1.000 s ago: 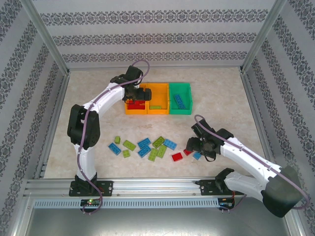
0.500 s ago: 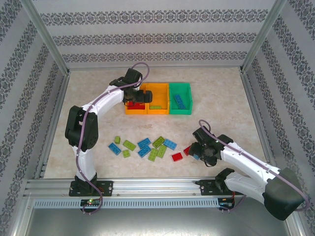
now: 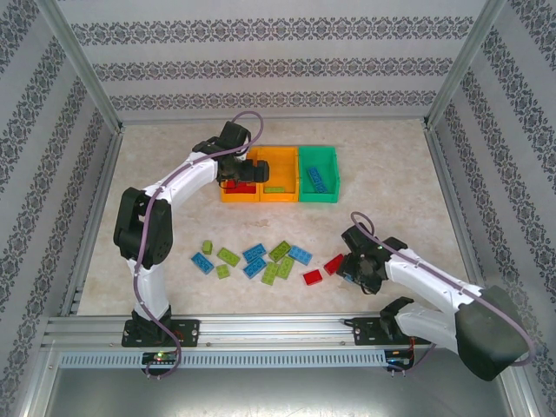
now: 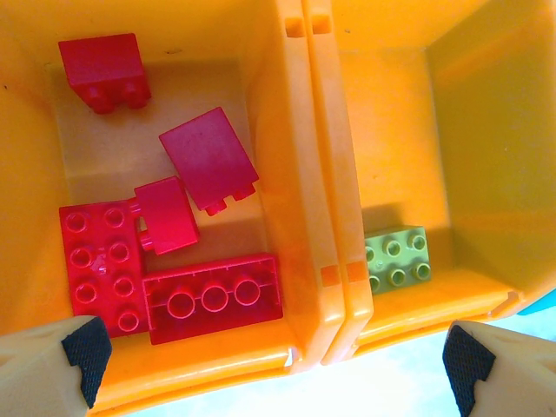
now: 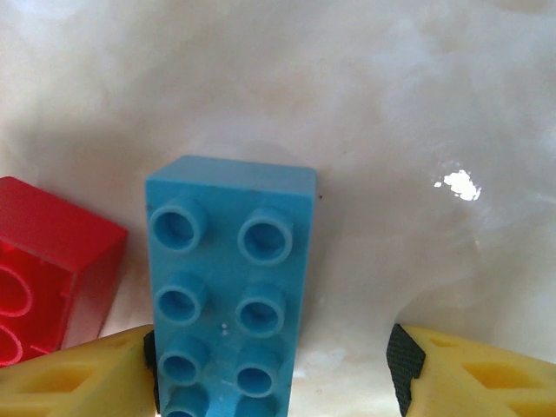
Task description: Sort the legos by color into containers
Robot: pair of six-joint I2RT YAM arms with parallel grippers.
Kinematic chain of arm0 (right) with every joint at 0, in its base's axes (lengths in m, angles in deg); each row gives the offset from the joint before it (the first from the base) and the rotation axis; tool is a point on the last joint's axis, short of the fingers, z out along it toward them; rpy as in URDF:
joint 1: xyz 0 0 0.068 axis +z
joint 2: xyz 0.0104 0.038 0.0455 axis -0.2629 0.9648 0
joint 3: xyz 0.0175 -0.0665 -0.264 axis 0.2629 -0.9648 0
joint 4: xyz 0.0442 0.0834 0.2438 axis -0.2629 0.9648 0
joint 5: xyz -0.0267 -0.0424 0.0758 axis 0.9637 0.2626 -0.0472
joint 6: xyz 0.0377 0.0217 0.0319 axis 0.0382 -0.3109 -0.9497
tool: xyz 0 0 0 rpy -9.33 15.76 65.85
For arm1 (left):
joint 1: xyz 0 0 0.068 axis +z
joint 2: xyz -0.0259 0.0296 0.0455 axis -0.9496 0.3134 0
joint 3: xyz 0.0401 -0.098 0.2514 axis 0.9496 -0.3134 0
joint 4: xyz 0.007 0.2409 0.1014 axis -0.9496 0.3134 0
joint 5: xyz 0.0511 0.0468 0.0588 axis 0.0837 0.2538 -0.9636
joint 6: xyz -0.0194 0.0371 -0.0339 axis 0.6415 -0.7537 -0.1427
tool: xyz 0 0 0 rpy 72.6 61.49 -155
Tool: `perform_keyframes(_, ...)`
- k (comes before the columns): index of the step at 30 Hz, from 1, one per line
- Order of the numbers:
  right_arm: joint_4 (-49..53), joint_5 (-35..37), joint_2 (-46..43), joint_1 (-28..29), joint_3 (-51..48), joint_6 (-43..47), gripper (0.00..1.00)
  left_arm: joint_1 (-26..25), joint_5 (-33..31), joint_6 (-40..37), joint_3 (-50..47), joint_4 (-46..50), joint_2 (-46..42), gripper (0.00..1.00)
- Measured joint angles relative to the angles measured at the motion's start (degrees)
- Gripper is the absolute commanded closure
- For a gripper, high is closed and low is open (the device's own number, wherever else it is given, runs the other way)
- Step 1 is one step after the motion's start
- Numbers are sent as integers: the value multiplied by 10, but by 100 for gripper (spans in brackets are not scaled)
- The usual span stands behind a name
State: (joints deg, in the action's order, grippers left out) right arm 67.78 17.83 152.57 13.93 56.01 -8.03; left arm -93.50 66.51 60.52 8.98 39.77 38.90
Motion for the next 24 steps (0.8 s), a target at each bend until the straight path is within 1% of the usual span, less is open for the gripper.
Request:
perform_keyframes(2,5,0,18,-5,8,8,38,0,0,0,-3,0,0,0)
perform_keyframes(4,14,0,41,-6,19,16,44,0,0,0,-5,0,0,0)
perform_keyframes(9,18,0,72,-6,39,41,68,0,0,0,-8,0,-3,0)
perform_keyframes(10,20,0,72,-6,41,44,71,0,0,0,-10,0,-5,0)
perform_keyframes(13,15,7,72,-6,45,59,75,0,-1,0,-19,0,-18,0)
perform_keyframes(17,9,22,59,-6,72,84,75,0,-5,0,-28,-1,-33,0)
perform_keyframes(21,6,31,43,-10,136,118,74,0,-10,0,-50,-4,-45,0)
perform_keyframes(24,-7,30,63,-22,198,148,73,0,-12,0,-75,-5,-59,0)
